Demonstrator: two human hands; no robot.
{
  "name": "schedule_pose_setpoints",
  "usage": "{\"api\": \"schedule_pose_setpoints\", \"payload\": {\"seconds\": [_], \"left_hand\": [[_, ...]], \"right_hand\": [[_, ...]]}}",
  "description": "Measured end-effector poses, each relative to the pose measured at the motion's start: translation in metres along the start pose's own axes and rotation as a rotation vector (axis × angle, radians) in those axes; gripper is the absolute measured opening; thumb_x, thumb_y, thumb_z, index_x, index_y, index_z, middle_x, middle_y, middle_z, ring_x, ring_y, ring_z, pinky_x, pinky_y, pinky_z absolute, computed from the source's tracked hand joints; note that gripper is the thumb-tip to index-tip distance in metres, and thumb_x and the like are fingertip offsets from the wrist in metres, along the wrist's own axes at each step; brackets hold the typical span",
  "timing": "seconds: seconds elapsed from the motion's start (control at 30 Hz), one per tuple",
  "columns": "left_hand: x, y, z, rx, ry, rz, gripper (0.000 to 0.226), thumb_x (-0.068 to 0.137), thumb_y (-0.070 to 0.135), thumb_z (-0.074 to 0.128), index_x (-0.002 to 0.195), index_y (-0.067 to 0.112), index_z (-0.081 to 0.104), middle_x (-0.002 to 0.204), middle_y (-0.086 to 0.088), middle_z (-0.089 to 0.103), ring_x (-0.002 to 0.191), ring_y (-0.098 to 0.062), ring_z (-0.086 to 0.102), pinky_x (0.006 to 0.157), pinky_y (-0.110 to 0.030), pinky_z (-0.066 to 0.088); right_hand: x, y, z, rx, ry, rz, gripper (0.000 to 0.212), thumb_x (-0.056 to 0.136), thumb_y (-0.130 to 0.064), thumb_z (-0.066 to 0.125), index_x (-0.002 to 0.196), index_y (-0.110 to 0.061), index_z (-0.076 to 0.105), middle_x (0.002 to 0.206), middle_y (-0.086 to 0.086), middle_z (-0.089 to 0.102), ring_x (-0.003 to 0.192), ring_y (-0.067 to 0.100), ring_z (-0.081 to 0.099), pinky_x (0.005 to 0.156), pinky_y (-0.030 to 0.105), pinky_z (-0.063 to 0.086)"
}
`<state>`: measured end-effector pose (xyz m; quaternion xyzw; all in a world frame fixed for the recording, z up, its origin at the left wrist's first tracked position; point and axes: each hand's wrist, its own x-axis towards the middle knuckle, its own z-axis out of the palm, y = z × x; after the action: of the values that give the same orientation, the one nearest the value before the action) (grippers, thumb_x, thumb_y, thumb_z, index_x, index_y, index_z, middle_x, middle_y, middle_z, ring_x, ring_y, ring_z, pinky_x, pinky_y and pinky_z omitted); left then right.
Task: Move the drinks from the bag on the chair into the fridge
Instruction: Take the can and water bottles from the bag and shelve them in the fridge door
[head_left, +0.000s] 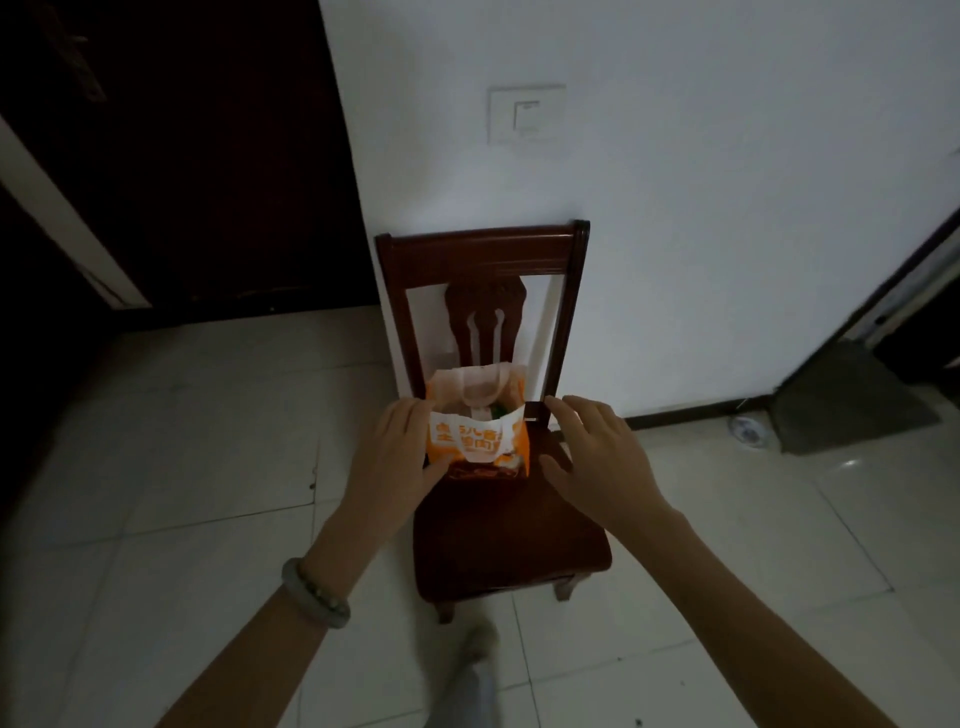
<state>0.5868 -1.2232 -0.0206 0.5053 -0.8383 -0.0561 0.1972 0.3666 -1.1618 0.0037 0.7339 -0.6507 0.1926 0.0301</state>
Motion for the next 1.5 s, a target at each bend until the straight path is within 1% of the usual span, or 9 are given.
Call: {"api": "schedule_pose_setpoints", "payload": {"seconds": [0.37, 0.67, 0.77, 0.87, 1.0, 1.1, 1.23, 1.33, 1.5], "left_hand": [[0.145, -0.062, 0.119, -0.008, -0.240, -0.114, 0.054, 0.071, 0.023, 0.076, 0.117, 0.006, 0.052, 0.112, -0.014, 0.059, 0.105, -0.032, 0.053, 0.086, -0.044, 0.045], [0.206, -0.109, 0.210, -0.017, -0.365, -0.208, 0.036, 0.075, 0.023, 0.065, 0.108, 0.011, 0.055, 0.103, -0.009, 0.061, 0.098, -0.029, 0.056, 0.082, -0.040, 0.043], [0.210, -0.125, 0.239, 0.048, -0.348, -0.308, 0.030, 0.082, 0.029, 0.045, 0.102, 0.010, 0.057, 0.096, -0.009, 0.062, 0.092, -0.028, 0.056, 0.078, -0.039, 0.042], [0.204, -0.137, 0.265, 0.054, -0.358, -0.379, 0.034, 0.083, 0.033, 0.040, 0.102, 0.009, 0.057, 0.095, -0.009, 0.062, 0.092, -0.028, 0.055, 0.079, -0.038, 0.041], [0.185, -0.141, 0.289, 0.055, -0.398, -0.418, 0.035, 0.088, 0.023, 0.047, 0.116, 0.006, 0.055, 0.115, -0.016, 0.061, 0.112, -0.036, 0.052, 0.096, -0.047, 0.037], [0.168, -0.138, 0.295, 0.063, -0.532, -0.459, 0.051, 0.087, 0.013, 0.057, 0.135, 0.006, 0.040, 0.143, -0.016, 0.040, 0.133, -0.038, 0.031, 0.109, -0.053, 0.019], [0.158, -0.130, 0.296, 0.070, -0.504, -0.467, 0.062, 0.077, 0.005, 0.065, 0.134, 0.003, 0.042, 0.141, -0.017, 0.043, 0.133, -0.039, 0.033, 0.109, -0.052, 0.019], [0.155, -0.125, 0.301, 0.060, -0.466, -0.457, 0.059, 0.079, 0.007, 0.065, 0.133, 0.003, 0.043, 0.140, -0.017, 0.045, 0.132, -0.038, 0.034, 0.109, -0.050, 0.021], [0.156, -0.123, 0.306, 0.055, -0.428, -0.468, 0.059, 0.082, 0.014, 0.064, 0.135, 0.003, 0.041, 0.141, -0.018, 0.043, 0.133, -0.037, 0.033, 0.109, -0.049, 0.021]], "right_hand": [[0.136, 0.104, 0.112, 0.078, -0.189, 0.004, 0.055, 0.070, -0.019, 0.076, 0.119, -0.007, 0.054, 0.109, 0.014, 0.063, 0.099, 0.031, 0.057, 0.080, 0.042, 0.051], [0.218, 0.148, 0.231, 0.151, -0.462, -0.041, 0.051, 0.067, -0.012, 0.075, 0.114, -0.004, 0.057, 0.106, 0.020, 0.063, 0.095, 0.038, 0.059, 0.071, 0.044, 0.054], [0.234, 0.154, 0.273, 0.204, -0.578, -0.038, 0.049, 0.074, -0.009, 0.066, 0.121, -0.002, 0.053, 0.115, 0.023, 0.058, 0.105, 0.039, 0.055, 0.083, 0.045, 0.048], [0.245, 0.151, 0.317, 0.206, -0.663, -0.135, 0.051, 0.082, -0.013, 0.059, 0.130, -0.004, 0.045, 0.131, 0.021, 0.050, 0.120, 0.036, 0.044, 0.095, 0.043, 0.040], [0.250, 0.137, 0.363, 0.226, -0.796, -0.230, 0.043, 0.087, -0.018, 0.056, 0.129, -0.010, 0.047, 0.128, 0.014, 0.051, 0.116, 0.030, 0.047, 0.088, 0.037, 0.041], [0.239, 0.130, 0.400, 0.334, -0.855, -0.193, 0.041, 0.088, -0.019, 0.056, 0.128, -0.017, 0.047, 0.123, 0.005, 0.055, 0.109, 0.023, 0.053, 0.084, 0.028, 0.041], [0.214, 0.136, 0.449, 0.083, -1.088, -0.176, 0.042, 0.085, -0.024, 0.059, 0.125, -0.014, 0.048, 0.122, 0.011, 0.056, 0.106, 0.030, 0.054, 0.086, 0.042, 0.049], [0.202, 0.143, 0.467, -0.090, -1.178, -0.165, 0.042, 0.090, -0.027, 0.049, 0.128, -0.009, 0.042, 0.129, 0.015, 0.048, 0.115, 0.032, 0.047, 0.091, 0.043, 0.045], [0.190, 0.149, 0.484, -0.139, -1.098, -0.228, 0.053, 0.089, -0.023, 0.052, 0.133, -0.006, 0.030, 0.133, 0.018, 0.039, 0.120, 0.033, 0.040, 0.093, 0.043, 0.041]]}}
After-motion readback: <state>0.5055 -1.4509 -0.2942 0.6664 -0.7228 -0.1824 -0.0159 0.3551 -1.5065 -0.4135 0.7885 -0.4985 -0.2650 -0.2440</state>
